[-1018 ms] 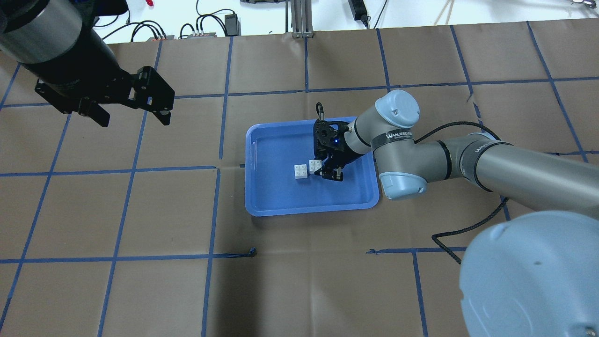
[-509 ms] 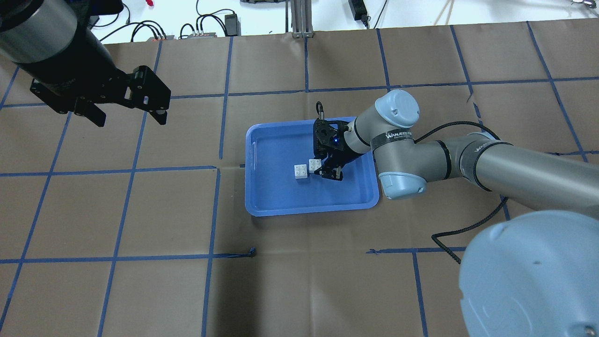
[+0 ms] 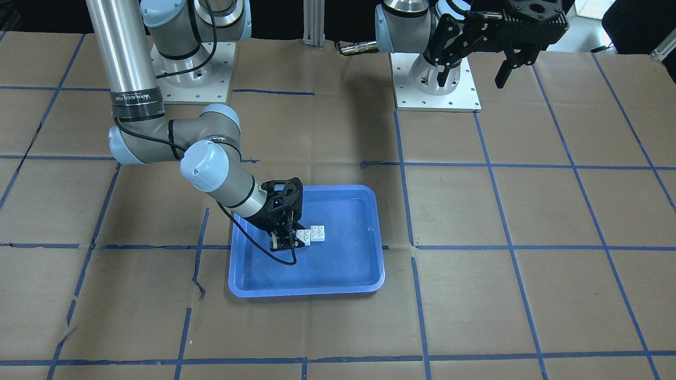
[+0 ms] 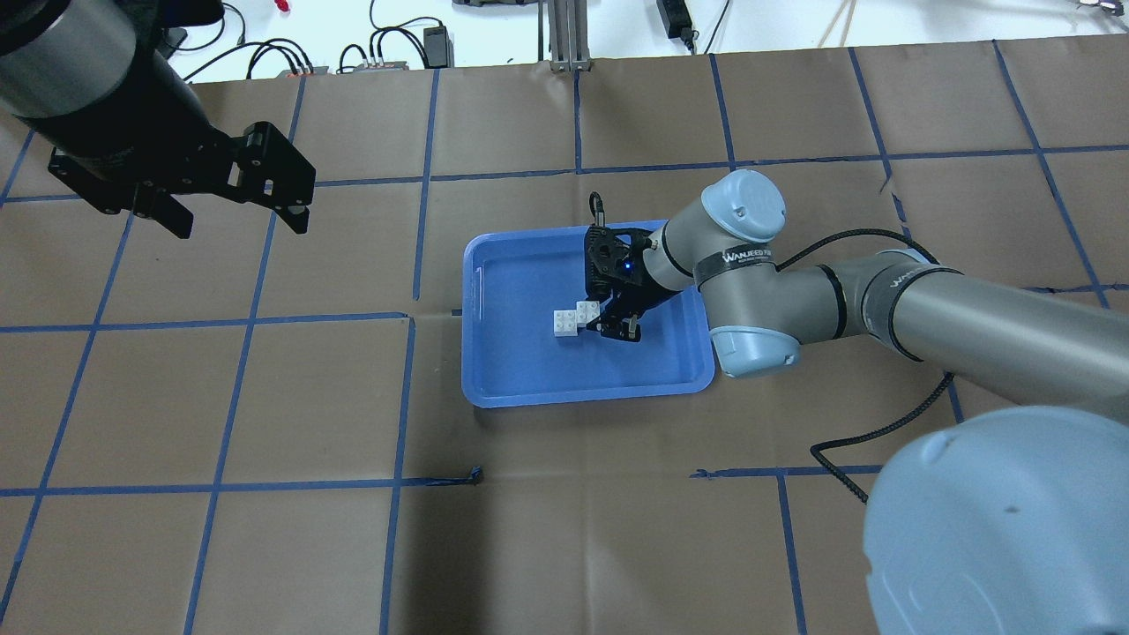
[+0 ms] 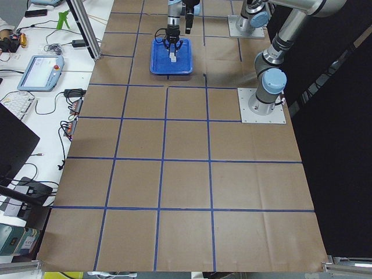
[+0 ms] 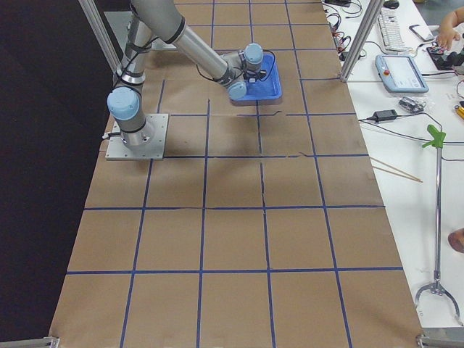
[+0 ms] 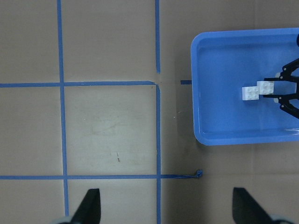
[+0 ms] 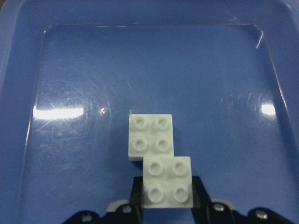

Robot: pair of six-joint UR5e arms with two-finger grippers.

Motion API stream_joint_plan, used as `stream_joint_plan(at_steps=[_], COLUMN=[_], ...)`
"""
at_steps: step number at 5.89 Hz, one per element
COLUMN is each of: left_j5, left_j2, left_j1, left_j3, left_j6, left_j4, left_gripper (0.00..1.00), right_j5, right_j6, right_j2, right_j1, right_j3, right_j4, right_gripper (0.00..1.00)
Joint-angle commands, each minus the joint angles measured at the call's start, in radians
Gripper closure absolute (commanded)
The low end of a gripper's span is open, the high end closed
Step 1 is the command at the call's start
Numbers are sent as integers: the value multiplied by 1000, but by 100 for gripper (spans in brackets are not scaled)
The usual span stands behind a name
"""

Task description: Assemble white blocks and place on blue tray

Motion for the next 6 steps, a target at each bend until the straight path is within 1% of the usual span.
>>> stream_joint_plan(at_steps=[1,6], left_j5=[2,-12], left_j2=[4,-1], left_j1=[0,0], left_j3=[0,5], left_j6=[1,-2], left_j4=[0,13], left_gripper=[1,1], right_j5=[0,2], right_j6=[2,18], right_j2=[0,-2], right_j1=[1,6], right_j3=[1,4], right_j4=[2,2], right_gripper=[77,77])
